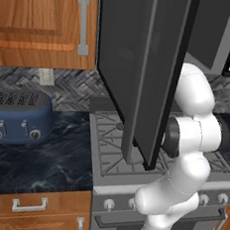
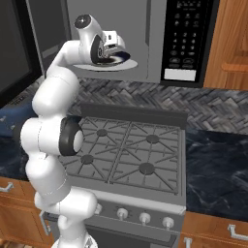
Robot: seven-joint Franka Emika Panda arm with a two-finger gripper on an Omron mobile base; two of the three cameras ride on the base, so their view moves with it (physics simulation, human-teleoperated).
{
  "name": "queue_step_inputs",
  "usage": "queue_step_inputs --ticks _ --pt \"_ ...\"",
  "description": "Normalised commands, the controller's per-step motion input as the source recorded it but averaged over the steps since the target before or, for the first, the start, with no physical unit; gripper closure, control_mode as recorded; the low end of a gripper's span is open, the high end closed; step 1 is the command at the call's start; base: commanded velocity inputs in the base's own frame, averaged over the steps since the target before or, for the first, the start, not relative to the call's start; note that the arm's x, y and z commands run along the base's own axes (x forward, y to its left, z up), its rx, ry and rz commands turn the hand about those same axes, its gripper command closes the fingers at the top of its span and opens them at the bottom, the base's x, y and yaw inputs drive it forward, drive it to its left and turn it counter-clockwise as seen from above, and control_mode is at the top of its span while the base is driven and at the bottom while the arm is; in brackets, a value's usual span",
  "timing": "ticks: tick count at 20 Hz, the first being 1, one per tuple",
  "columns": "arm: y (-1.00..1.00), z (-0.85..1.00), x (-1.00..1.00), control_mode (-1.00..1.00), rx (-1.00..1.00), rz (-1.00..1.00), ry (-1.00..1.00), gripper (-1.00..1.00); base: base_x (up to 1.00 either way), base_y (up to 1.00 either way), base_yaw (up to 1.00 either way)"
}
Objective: Transport the fish from the fridge to the microwave and turn on the microwave.
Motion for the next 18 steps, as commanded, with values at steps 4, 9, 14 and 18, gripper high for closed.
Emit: queue_step_inputs --ticks 4,9,14,18 --pt "0.03 -0.01 0.09 -1.00 0.00 -0.01 0.00 -1.00 0.00 0.00 0.00" --pt "0.00 0.00 0.00 -1.00 0.00 0.00 0.00 -1.00 0.00 0.00 0.00" --pt "0.00 0.04 -0.15 -1.00 0.00 0.00 -0.04 -1.00 0.00 0.00 0.00" --pt "-0.01 0.17 -0.52 -1.00 0.00 0.00 -0.01 -1.00 0.00 0.00 0.00"
